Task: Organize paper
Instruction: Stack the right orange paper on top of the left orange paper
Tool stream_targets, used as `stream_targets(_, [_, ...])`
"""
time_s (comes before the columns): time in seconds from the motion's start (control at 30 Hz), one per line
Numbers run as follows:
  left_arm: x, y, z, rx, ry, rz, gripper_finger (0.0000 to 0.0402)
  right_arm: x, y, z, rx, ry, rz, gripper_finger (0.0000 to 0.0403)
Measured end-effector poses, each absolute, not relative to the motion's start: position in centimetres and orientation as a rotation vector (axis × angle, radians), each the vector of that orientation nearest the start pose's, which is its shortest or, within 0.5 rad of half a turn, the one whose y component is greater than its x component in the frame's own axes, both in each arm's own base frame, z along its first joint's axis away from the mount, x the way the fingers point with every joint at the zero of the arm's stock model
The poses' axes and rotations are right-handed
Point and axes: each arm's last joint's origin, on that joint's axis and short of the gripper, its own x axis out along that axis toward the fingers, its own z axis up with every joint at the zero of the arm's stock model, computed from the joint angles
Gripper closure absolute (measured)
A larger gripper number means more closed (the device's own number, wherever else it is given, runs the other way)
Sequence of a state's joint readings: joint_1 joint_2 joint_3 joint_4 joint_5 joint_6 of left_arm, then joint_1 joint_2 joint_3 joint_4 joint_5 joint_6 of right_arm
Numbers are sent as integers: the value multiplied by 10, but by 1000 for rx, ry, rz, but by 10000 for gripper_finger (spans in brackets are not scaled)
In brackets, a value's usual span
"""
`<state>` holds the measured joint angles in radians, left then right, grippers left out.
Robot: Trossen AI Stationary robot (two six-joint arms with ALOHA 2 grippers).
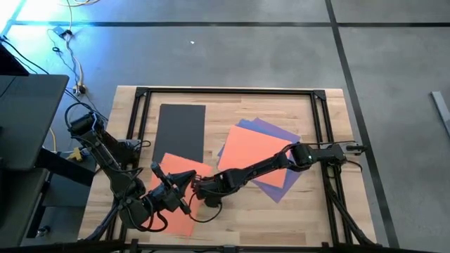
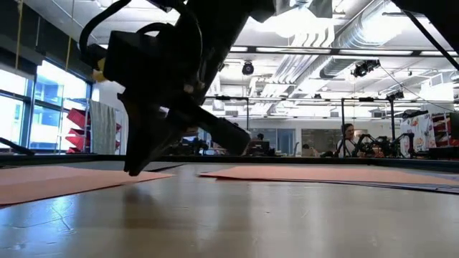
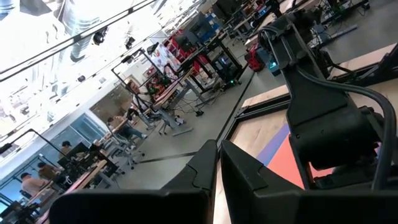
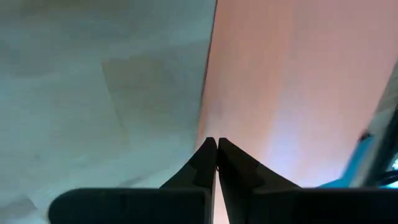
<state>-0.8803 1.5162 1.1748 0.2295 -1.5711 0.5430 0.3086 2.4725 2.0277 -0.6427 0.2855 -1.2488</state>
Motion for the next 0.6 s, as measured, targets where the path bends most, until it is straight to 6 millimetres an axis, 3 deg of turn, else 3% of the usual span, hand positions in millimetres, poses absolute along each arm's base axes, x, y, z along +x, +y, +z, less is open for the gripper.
stream_targets(0.2, [230,-230,334,629,228,670,401,506,156,117,-1503,831,667,403])
stream_targets(0.37, [230,-230,334,629,228,670,401,513,167,120,-1373,740,559,403])
stream_targets(0.6, [230,-230,334,629,228,670,401,518,164,129,-1147,704,448,403])
